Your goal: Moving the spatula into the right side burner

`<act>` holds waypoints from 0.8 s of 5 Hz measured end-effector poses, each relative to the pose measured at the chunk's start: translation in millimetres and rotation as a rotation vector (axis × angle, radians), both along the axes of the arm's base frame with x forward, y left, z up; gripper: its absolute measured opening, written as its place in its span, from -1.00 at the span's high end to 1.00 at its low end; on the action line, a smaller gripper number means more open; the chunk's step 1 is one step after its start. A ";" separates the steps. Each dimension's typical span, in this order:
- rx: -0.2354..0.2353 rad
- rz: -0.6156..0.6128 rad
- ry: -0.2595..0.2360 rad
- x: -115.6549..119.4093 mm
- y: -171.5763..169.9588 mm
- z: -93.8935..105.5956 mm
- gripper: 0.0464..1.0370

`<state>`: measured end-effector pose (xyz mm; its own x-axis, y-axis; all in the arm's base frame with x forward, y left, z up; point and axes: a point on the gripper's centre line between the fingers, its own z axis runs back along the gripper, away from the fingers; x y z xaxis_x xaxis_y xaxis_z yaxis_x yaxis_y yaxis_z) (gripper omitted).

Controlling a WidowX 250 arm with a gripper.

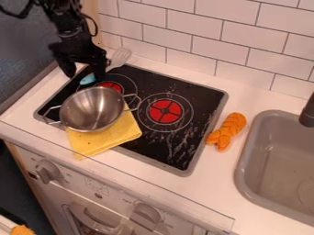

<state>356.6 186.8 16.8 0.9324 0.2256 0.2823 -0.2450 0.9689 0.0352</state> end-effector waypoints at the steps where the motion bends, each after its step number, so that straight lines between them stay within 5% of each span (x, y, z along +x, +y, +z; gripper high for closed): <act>1: 0.011 -0.031 0.010 3.8 -5.7 -3.1 -0.22; 2: 0.021 -0.034 0.005 6.8 -8.9 -2.7 0.35; 4: 0.020 -0.029 0.001 5.3 -9.7 -4.3 0.42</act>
